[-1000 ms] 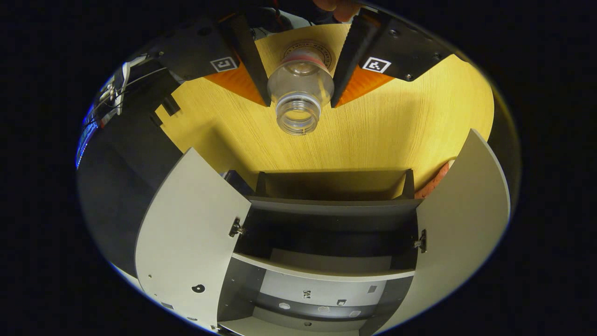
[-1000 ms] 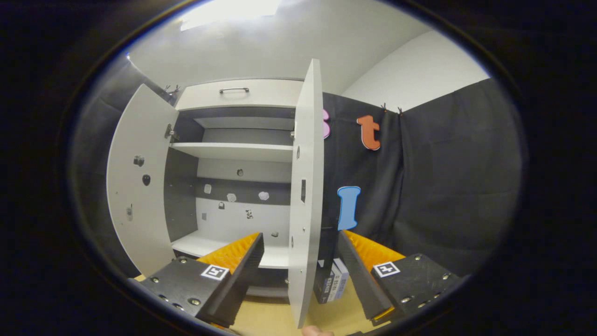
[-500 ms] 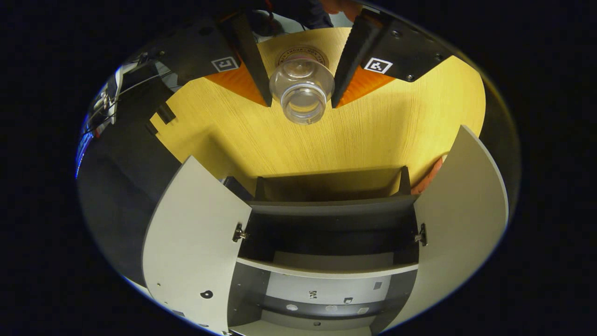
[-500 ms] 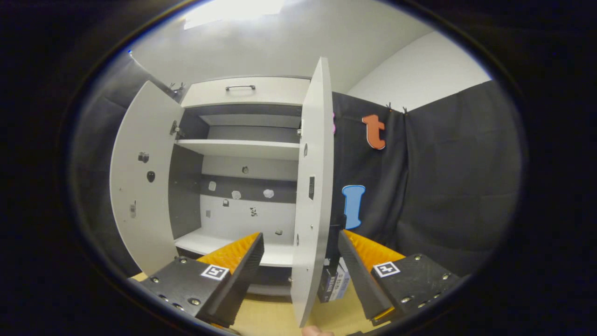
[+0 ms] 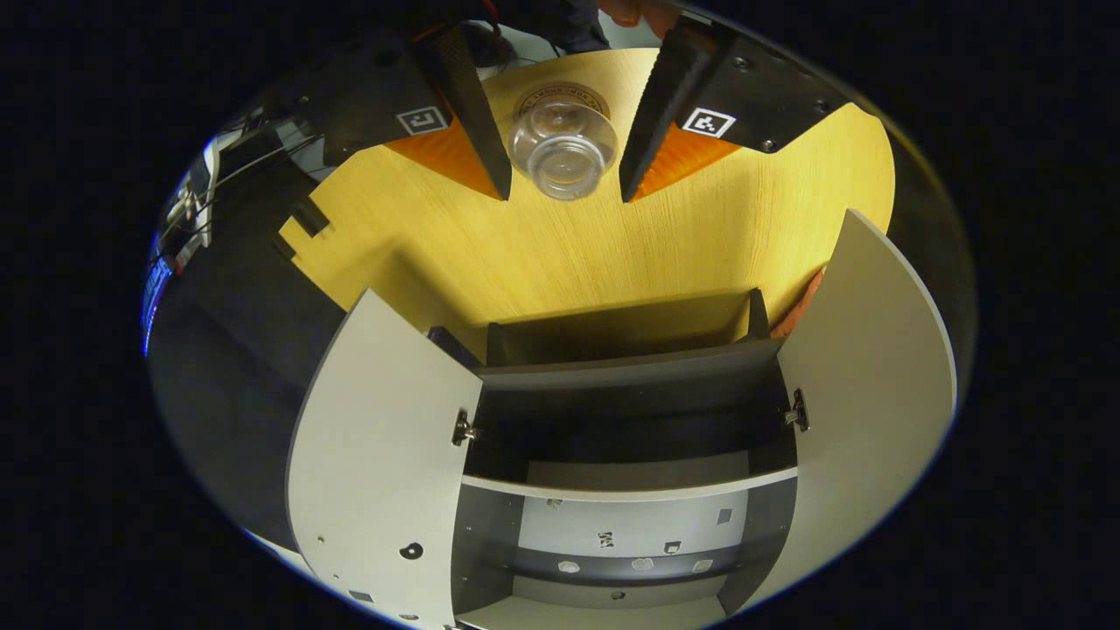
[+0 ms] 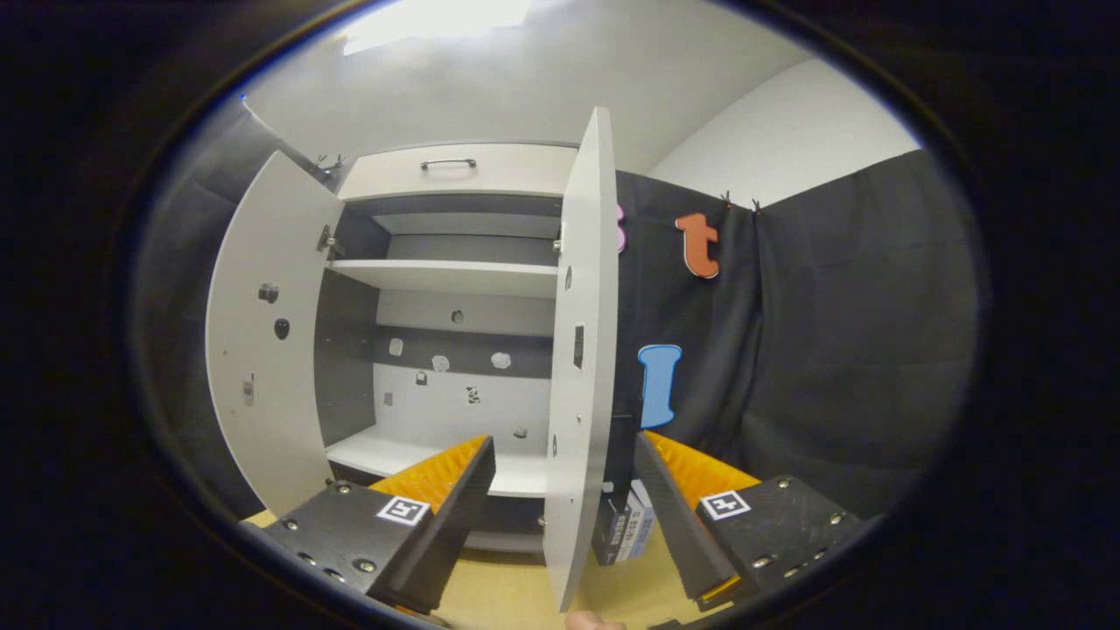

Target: Grasp the bottle in the cabinet with the left hand and place it on the coaster, then close the right door with the right hand and the left door with the left hand.

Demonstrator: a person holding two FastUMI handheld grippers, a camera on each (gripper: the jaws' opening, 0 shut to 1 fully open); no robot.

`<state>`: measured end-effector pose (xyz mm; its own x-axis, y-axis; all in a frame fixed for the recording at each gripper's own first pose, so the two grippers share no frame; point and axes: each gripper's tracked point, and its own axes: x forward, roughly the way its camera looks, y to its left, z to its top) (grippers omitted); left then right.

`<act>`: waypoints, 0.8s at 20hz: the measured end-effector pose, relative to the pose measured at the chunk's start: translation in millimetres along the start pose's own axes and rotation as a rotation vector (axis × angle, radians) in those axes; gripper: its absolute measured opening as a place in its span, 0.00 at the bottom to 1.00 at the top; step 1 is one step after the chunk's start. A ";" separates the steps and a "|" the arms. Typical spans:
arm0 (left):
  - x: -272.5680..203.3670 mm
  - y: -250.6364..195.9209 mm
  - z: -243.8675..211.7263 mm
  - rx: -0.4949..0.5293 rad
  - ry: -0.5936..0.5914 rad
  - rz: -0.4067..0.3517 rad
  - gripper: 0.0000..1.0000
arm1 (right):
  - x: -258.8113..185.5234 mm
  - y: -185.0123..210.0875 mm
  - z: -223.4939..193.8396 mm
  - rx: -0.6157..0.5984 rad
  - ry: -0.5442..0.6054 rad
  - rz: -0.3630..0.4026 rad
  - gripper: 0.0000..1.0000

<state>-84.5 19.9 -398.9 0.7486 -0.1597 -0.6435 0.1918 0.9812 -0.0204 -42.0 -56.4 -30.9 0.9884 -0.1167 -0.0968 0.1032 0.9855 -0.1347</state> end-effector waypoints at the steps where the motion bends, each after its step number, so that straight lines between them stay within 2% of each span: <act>1: -3.0 -0.2 6.7 -0.005 -0.012 0.002 0.82 | 0.3 -0.9 -0.2 0.001 0.000 -0.002 0.97; 7: -23.8 3.4 60.9 -0.015 -0.119 0.019 0.81 | 3.1 -2.8 -0.2 0.003 0.000 -0.004 0.97; 8: -29.0 4.2 73.5 -0.020 -0.143 0.024 0.81 | 3.2 -2.8 -0.9 0.003 0.002 -0.005 0.94; 9: -35.5 5.5 87.0 -0.026 -0.171 0.029 0.81 | 3.2 -2.9 -1.2 0.003 0.002 -0.006 0.97; 16: -90.1 21.1 202.9 -0.024 -0.415 0.102 0.81 | 7.5 -8.8 0.7 0.010 -0.006 -0.016 0.97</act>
<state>-19.2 33.0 -186.1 0.9558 -0.0869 -0.2808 0.0925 0.9957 0.0066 -35.4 -65.9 -29.7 0.9873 -0.1320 -0.0885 0.1204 0.9847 -0.1261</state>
